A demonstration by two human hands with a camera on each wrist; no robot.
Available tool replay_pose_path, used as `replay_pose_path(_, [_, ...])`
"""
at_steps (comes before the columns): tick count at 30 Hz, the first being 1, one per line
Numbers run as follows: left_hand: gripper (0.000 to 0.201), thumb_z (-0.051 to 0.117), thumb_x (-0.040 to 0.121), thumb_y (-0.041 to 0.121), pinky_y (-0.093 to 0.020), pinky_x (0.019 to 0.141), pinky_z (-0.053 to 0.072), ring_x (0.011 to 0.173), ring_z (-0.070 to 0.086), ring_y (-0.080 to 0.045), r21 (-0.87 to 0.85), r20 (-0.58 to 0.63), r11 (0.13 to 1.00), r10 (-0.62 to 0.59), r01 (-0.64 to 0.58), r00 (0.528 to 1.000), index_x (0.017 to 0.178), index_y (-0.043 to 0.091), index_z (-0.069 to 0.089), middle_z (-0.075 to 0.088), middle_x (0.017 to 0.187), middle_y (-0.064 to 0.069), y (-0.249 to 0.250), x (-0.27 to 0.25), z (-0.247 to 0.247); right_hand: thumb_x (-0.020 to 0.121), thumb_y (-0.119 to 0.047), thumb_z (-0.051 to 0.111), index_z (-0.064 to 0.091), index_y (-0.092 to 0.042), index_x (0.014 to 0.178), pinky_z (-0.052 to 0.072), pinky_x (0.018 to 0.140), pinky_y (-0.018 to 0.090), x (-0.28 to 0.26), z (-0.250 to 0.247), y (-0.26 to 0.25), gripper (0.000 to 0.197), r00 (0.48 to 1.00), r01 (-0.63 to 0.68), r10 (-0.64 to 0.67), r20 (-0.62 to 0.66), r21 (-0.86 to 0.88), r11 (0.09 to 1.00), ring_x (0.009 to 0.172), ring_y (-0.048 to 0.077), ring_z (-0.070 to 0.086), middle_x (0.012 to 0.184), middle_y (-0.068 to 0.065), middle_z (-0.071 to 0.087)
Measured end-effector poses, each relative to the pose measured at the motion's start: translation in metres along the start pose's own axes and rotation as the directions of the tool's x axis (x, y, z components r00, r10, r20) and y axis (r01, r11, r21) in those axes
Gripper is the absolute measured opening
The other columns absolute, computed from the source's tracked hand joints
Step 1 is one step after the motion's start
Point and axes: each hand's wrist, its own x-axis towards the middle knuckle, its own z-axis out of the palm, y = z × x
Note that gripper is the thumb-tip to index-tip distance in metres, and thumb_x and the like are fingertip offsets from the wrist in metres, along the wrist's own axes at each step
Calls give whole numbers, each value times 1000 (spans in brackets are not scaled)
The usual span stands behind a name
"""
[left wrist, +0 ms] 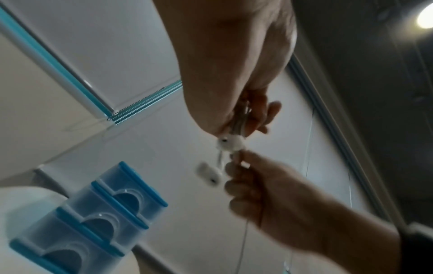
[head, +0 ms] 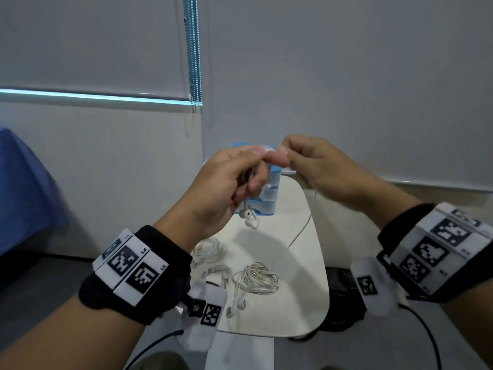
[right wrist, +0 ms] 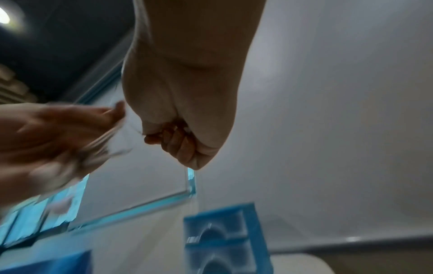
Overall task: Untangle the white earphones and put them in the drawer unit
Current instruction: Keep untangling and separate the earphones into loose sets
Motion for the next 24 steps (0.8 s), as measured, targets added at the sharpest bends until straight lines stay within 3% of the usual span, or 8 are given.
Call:
replay_pose_path(4, [28,43,111,16,-20,69,56,71,74,-14,-39,-195,997,53,-62,979,115,3,68,77,81,-7,0,6,-1,109,-22,48,63,-10,94,36,56,17,-22,34,1,25,977,-72,64,203,32,997,53,-3,42,62,-21,52])
replay_pose_path(6, [27,46,110,18,-23,80,60,90,78,-16,106,-232,993,71,-47,970,121,5,67,80,95,-7,-1,7,-2,108,-21,50,63,-11,87,36,54,15,-31,34,-15,27,924,-66,71,376,-26,998,52,-2,44,56,-23,51])
replay_pose_path(9, [27,48,110,20,-15,57,52,68,72,-7,357,-215,934,52,29,975,113,9,72,77,77,0,-1,7,-3,106,-15,52,68,-4,86,35,50,15,-31,13,-47,27,875,-11,27,484,-37,999,49,0,41,55,-21,52])
replay_pose_path(12, [39,45,107,17,-25,47,34,45,44,-12,451,-118,891,-2,56,993,80,7,71,55,53,-1,-1,6,-3,105,-8,52,66,-4,83,28,47,18,-16,-14,-62,26,947,49,-65,316,59,997,48,4,32,52,-13,46])
replay_pose_path(15, [47,36,106,16,-38,54,26,45,29,-14,288,23,958,-15,7,1000,82,-2,71,38,46,-1,1,4,-5,107,-17,52,62,-12,81,23,48,26,0,-34,-51,28,991,66,-74,115,73,995,50,11,28,53,-9,37])
replay_pose_path(19, [43,34,109,16,-21,51,31,45,26,-11,-19,67,999,50,-49,997,95,-4,69,36,47,2,10,3,-5,109,-21,48,59,-15,81,24,48,25,-1,-30,-15,30,996,-59,57,62,44,997,49,9,28,52,-11,36])
replay_pose_path(22, [40,35,111,17,-17,58,45,50,49,-8,-116,0,987,115,-115,993,117,-11,63,64,61,3,15,6,-2,110,-24,46,57,-16,82,29,47,22,-14,-5,2,31,972,-124,115,204,29,992,50,7,32,55,-12,38])
replay_pose_path(24, [36,38,112,19,-18,72,55,72,72,-10,-127,-87,984,115,-126,989,122,-3,64,78,86,-5,15,11,-1,110,-27,46,58,-14,87,33,51,16,-24,14,3,29,941,-121,128,315,-41,992,51,1,38,56,-16,45])
